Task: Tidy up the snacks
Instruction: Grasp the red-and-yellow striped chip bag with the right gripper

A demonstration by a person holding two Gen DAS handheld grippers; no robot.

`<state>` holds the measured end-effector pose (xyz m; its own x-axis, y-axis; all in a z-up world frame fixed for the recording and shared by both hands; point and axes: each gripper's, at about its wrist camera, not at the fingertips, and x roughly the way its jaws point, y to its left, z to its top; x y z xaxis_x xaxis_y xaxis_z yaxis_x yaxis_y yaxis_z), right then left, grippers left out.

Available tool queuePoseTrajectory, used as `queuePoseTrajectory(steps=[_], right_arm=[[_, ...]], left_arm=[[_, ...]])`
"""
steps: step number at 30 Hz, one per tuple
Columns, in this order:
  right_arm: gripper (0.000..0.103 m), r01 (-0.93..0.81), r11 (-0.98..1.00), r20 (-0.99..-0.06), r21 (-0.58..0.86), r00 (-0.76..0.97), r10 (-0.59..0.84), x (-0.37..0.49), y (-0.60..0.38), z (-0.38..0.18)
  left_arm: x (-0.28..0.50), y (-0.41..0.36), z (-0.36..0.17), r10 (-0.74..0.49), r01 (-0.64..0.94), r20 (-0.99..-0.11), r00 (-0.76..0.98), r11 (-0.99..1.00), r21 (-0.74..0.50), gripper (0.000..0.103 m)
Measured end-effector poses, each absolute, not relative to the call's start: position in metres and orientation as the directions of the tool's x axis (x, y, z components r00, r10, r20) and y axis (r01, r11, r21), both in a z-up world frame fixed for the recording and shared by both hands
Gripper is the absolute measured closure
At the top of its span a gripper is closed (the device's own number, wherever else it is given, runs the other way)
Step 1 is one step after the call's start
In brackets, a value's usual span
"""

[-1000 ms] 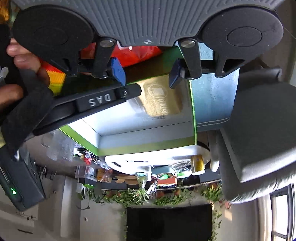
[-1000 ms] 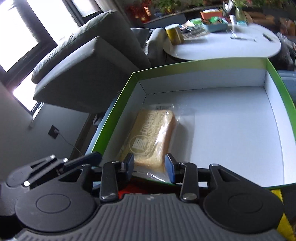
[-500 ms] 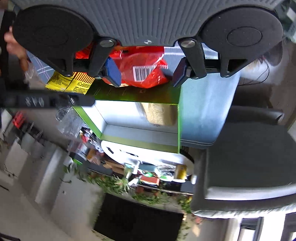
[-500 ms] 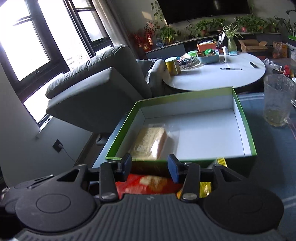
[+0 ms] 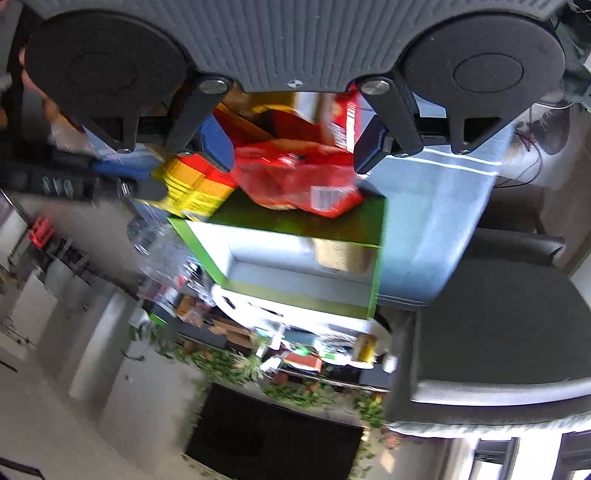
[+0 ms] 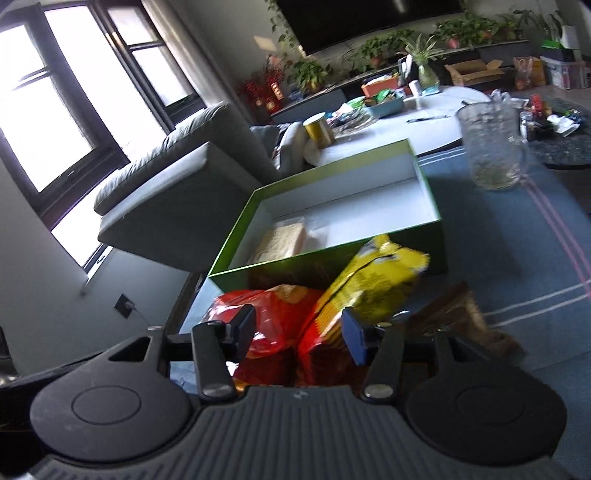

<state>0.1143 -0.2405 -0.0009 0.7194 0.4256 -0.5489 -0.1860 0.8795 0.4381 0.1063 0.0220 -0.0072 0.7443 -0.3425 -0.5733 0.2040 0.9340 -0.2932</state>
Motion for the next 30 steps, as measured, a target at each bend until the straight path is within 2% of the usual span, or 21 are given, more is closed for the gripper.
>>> queuePoseTrajectory(steps=[5, 10, 11, 13, 16, 23, 25, 28, 30], right_arm=[[0.012, -0.13, 0.904, -0.521, 0.406, 0.78, 0.347, 0.124, -0.257, 0.007], [0.012, -0.122, 0.929, -0.54, 0.349, 0.784, 0.306, 0.153, -0.251, 0.001], [0.014, -0.12, 0.931, -0.549, 0.346, 0.779, 0.305, 0.155, -0.253, -0.004], [0.029, -0.116, 0.93, -0.567, 0.349, 0.764, 0.308, 0.157, -0.256, -0.013], [0.033, -0.124, 0.934, -0.583, 0.335, 0.752, 0.309, 0.147, -0.266, -0.023], [0.033, -0.156, 0.914, -0.648, 0.375, 0.661, 0.378, 0.102, -0.292, -0.042], [0.033, -0.14, 0.907, -0.635, 0.397, 0.672, 0.381, 0.095, -0.299, -0.039], [0.023, -0.109, 0.904, -0.603, 0.413, 0.711, 0.361, 0.099, -0.307, -0.032], [0.023, -0.117, 0.899, -0.58, 0.422, 0.728, 0.367, 0.108, -0.308, -0.029]], left_arm=[[0.102, -0.012, -0.016, -0.411, 0.299, -0.601, 0.686, 0.912, -0.282, 0.034], [0.104, -0.033, -0.032, -0.419, 0.329, -0.641, 0.643, 0.907, -0.263, 0.034], [0.105, -0.034, -0.034, -0.419, 0.329, -0.647, 0.637, 0.907, -0.263, 0.034], [0.107, -0.035, -0.037, -0.416, 0.325, -0.655, 0.63, 0.908, -0.264, 0.034], [0.109, -0.034, -0.04, -0.411, 0.314, -0.66, 0.629, 0.911, -0.268, 0.034], [0.11, -0.041, -0.041, -0.426, 0.329, -0.66, 0.619, 0.903, -0.275, 0.034], [0.111, -0.045, -0.042, -0.429, 0.335, -0.664, 0.613, 0.902, -0.273, 0.034], [0.109, -0.051, -0.043, -0.429, 0.338, -0.672, 0.603, 0.901, -0.272, 0.034], [0.108, -0.053, -0.045, -0.432, 0.344, -0.679, 0.593, 0.899, -0.271, 0.034]])
